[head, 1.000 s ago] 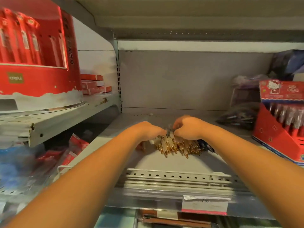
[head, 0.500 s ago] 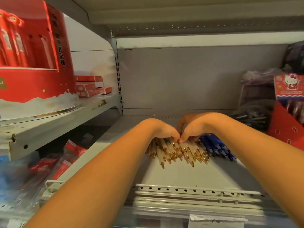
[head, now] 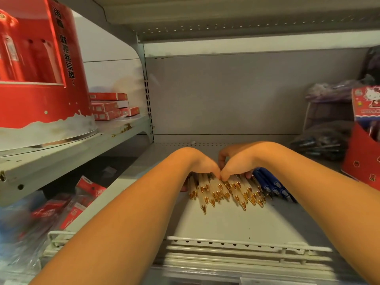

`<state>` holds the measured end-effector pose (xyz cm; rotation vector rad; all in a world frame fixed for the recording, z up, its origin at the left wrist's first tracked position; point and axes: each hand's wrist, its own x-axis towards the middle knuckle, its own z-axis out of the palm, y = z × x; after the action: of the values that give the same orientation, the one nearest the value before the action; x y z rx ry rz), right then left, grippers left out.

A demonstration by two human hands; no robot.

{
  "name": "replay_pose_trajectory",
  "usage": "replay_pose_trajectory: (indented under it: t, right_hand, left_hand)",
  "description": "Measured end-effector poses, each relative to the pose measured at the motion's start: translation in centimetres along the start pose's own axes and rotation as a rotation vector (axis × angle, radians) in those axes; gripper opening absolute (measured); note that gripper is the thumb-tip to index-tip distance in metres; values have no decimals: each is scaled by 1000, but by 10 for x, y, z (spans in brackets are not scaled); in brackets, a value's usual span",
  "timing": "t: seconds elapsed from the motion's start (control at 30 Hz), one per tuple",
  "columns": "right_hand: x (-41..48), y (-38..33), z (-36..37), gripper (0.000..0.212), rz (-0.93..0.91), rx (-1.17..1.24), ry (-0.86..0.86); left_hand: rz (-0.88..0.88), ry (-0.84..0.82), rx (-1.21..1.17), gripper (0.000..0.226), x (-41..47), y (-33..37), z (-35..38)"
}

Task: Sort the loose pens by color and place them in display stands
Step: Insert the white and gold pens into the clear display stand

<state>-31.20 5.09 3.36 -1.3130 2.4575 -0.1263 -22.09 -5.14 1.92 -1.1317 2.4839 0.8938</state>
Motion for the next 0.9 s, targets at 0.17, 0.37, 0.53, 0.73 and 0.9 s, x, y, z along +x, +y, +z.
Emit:
replay_pose_trajectory:
  t: [0.17,0.37,0.53,0.73,0.9]
  right_hand:
    - [-3,-8,2,32,29,-89,36]
    - [1,-11,0,34,53,-73,57]
    - [2,-9,-4,26,70,22,120]
    - [4,-9,0,20,72,-63,198]
    - [0,-14,2,18,61,-93,225]
  left_hand:
    - [-5,-27,29,24,3,-2,-4]
    - [62,-101,206,31,-3,4,-4]
    - [117,-51,312,35,-4,7,-1]
    - [67,-26,263,32,5,6,-3]
    - [19,-13,289,26,8,7,-1]
